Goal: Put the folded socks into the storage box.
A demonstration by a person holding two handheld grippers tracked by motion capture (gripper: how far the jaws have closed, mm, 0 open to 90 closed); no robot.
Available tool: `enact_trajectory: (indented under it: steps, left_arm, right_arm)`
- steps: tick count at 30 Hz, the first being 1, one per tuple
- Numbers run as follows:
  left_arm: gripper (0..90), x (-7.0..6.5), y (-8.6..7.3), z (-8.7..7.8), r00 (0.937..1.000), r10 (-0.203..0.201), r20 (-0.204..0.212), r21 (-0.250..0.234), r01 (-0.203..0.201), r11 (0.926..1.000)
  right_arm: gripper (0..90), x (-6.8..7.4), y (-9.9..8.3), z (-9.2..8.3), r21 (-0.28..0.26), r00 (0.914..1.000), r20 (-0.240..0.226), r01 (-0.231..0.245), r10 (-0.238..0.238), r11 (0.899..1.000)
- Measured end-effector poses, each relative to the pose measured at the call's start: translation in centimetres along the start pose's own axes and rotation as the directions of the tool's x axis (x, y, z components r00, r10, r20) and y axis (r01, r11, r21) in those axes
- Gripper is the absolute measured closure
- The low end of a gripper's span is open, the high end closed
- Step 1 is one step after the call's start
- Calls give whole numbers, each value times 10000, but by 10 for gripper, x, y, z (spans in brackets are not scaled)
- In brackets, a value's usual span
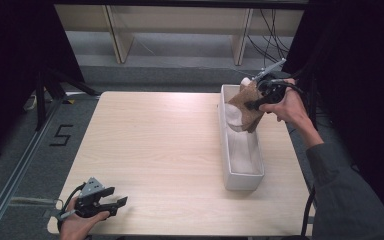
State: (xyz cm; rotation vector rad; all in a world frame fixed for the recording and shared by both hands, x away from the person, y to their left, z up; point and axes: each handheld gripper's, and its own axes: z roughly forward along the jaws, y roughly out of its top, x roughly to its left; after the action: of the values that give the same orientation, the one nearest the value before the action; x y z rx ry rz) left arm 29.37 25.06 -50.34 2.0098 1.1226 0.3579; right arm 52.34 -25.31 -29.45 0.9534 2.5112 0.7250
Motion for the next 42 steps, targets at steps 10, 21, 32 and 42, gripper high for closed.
enact_trajectory:
  steps: [10,21,32,42]
  left_arm:
    - [362,-1,-1,2,10000,63,61,42,-63,10000]
    - [362,-2,-1,3,10000,61,4,17,-61,10000]
    - [368,-3,0,3,9999,154,32,72,-155,9999]
    - [376,-3,-1,3,9997,226,76,118,-227,9997]
  right_arm:
    - [587,1,-16,31,583,9959,126,890,-899,9943]
    - [584,12,-27,50,1214,9817,316,1826,-1877,9757]
    - [573,46,-55,54,968,9342,-30,3553,-3567,9297]
    - [573,63,-74,63,1112,8694,-965,4932,-4846,8628]
